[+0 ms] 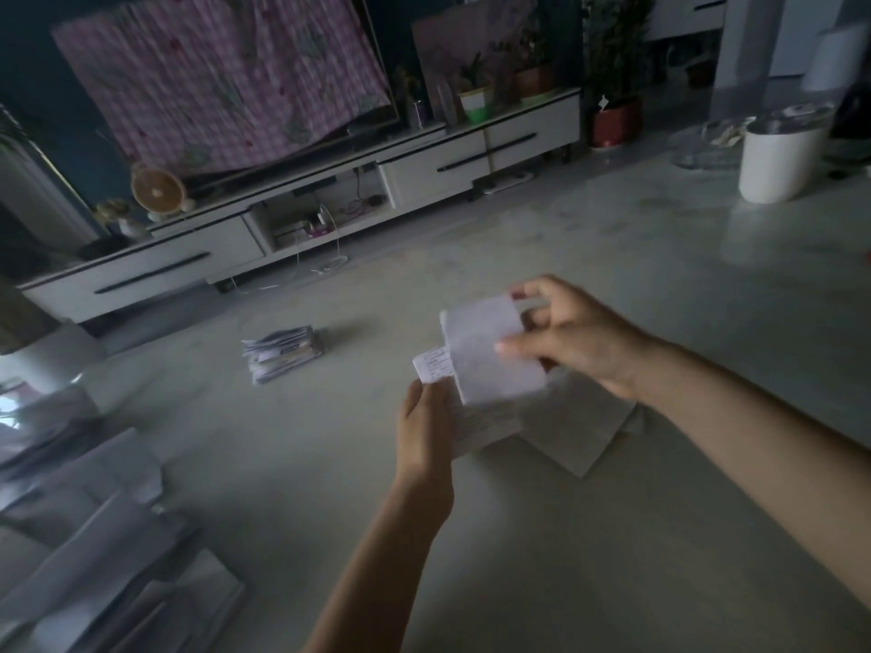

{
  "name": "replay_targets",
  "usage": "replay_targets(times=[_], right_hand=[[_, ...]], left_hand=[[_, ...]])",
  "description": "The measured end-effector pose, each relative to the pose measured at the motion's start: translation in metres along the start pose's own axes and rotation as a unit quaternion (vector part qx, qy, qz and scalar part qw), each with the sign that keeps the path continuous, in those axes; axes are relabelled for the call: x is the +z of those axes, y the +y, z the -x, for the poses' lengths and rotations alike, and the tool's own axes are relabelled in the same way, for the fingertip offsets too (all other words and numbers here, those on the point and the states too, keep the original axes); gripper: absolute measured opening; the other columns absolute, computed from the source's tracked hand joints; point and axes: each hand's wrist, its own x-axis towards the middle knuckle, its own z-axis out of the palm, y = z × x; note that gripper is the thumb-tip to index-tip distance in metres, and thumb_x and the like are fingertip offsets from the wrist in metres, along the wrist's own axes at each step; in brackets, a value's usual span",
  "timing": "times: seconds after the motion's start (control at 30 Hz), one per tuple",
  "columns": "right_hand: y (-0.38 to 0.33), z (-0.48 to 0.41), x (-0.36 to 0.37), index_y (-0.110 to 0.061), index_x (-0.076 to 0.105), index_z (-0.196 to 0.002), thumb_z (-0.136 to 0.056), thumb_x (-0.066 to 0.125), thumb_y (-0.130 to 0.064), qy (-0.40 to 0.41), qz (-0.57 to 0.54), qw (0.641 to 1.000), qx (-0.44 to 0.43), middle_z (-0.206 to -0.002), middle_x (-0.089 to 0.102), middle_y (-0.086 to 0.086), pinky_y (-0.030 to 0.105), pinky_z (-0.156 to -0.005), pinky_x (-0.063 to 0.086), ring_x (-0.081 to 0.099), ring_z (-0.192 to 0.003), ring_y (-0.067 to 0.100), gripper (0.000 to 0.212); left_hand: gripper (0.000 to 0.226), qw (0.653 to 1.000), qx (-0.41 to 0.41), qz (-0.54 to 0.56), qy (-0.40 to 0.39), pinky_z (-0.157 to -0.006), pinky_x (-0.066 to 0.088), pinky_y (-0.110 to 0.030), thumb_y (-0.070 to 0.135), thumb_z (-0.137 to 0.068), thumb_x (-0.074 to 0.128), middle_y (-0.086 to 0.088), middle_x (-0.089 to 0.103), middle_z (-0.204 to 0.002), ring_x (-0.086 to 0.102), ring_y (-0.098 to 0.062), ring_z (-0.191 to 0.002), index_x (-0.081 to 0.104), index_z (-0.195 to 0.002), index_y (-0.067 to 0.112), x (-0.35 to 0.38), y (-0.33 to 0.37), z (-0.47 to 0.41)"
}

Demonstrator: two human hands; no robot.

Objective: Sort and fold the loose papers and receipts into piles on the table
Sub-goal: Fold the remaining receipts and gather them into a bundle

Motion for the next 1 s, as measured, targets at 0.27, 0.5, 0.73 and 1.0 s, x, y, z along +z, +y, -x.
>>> replay_targets(times=[0.27,0.5,0.73,1.0], right_hand=[[0.031,0.015,0.044,-0.012,0.049,-0.122,-0.082,0.066,-0.015,0.109,0.266,0.946,-0.15,-0.106,0.057,0.004,0.009,-0.071,0.039,0.054,-0.085,0.013,0.044],[0.05,0.024,0.074,-0.005,0.036,-0.13,-0.095,0.046,-0.009,0.058,0.159,0.981,-0.091,-0.128,0.053,0.014,0.024,-0.094,0.042,0.054,-0.113,0.021,0.037],[0.022,0.014,0.044,0.002,0.063,-0.088,-0.088,0.057,-0.01,0.094,0.255,0.948,-0.163,-0.094,0.066,0.018,0.031,-0.077,0.041,0.06,-0.087,0.024,0.013],[0.031,0.0,-0.066,-0.01,0.06,-0.114,-0.071,0.078,-0.028,0.059,0.487,0.865,0.108,-0.117,0.058,0.011,0.027,-0.084,0.043,0.055,-0.109,0.027,0.05]], left_hand=[[0.011,0.999,0.033,0.007,0.011,-0.059,0.048,-0.023,0.018,-0.095,0.045,-0.005,0.06,-0.09,0.056,-0.013,-0.075,0.054,-0.09,0.021,0.002,0.001,0.005],[0.016,0.992,0.116,0.013,0.043,-0.069,0.046,-0.031,0.015,-0.098,0.042,-0.003,0.053,-0.082,0.052,-0.015,-0.076,0.046,-0.083,0.02,0.002,-0.004,0.006],[0.02,0.988,0.131,0.013,0.075,-0.062,0.041,-0.029,0.011,-0.097,0.044,-0.003,0.05,-0.076,0.046,-0.012,-0.067,0.045,-0.078,0.018,-0.002,-0.003,-0.001],[0.009,0.999,0.032,0.023,0.013,-0.047,0.045,-0.015,0.012,-0.094,0.045,-0.003,0.055,-0.081,0.051,-0.013,-0.068,0.054,-0.096,0.011,0.005,-0.002,0.011]])
